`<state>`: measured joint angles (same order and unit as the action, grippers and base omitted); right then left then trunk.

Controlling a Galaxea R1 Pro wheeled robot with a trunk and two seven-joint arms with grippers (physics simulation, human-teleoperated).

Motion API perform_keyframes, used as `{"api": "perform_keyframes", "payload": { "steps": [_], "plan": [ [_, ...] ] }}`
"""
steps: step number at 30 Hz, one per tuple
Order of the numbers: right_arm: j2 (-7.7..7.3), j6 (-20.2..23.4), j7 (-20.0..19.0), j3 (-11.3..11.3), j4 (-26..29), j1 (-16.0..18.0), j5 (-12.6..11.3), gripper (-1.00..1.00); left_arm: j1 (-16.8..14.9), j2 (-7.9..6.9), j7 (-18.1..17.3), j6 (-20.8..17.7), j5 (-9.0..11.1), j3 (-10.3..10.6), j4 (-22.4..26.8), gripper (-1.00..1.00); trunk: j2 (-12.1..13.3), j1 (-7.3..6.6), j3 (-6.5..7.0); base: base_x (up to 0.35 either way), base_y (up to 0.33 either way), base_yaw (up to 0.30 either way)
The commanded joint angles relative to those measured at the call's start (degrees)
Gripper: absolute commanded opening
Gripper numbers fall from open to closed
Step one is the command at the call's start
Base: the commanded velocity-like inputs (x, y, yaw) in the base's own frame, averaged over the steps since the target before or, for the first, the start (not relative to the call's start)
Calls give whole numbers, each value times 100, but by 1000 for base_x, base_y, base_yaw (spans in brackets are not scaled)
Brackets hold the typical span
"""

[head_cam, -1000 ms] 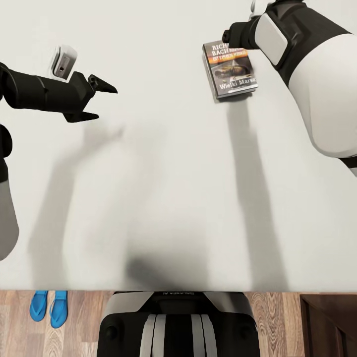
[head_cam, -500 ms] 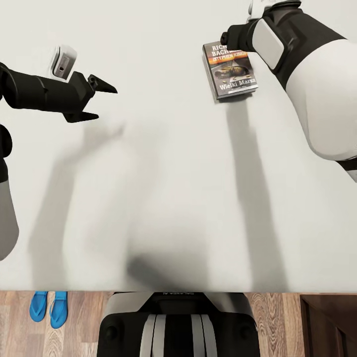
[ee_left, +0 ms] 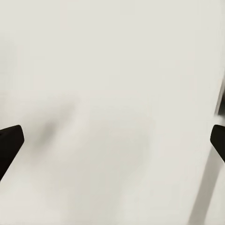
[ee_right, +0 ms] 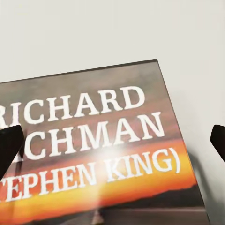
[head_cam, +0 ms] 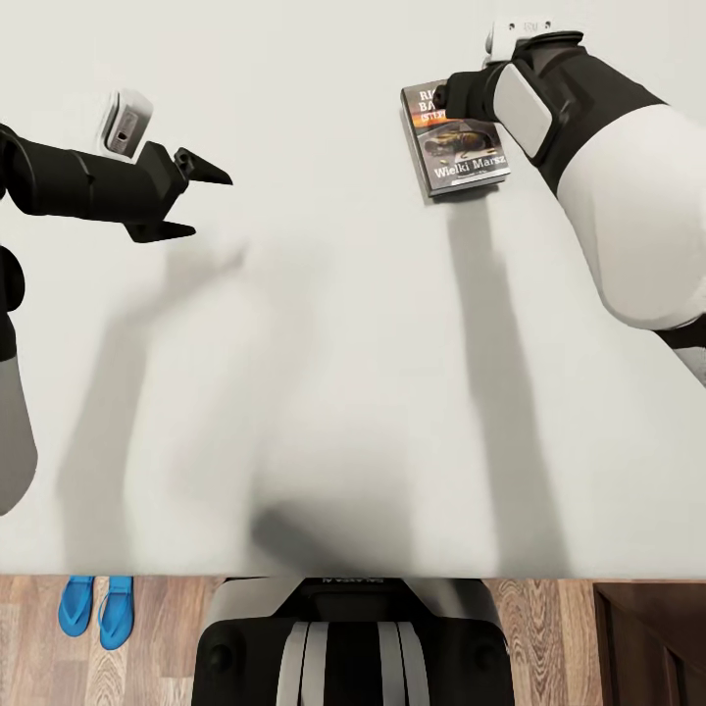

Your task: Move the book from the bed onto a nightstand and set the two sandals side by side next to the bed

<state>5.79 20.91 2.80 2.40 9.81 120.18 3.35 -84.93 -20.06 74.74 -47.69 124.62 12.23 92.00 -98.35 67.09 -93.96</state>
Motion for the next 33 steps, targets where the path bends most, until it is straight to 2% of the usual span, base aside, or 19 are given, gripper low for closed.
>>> {"api": "perform_keyframes", "payload": {
  "steps": [1, 22, 33],
  "plan": [
    [4, 33, 11, 5, -84, -3, 32, 100, -6, -3, 49, -42, 36, 2, 2, 100, -1, 1, -3, 0, 0, 0],
    [1, 35, 10, 4, -102, -129, 41, 100, -6, 2, 49, -39, 36, 8, 2, 100, -1, 1, -3, -5, 0, 0],
    [7, 49, 10, -17, -102, -126, 37, 100, -6, 3, 48, -39, 36, 0, 2, 100, -1, 1, -3, -247, -41, 0]
  ]
}}
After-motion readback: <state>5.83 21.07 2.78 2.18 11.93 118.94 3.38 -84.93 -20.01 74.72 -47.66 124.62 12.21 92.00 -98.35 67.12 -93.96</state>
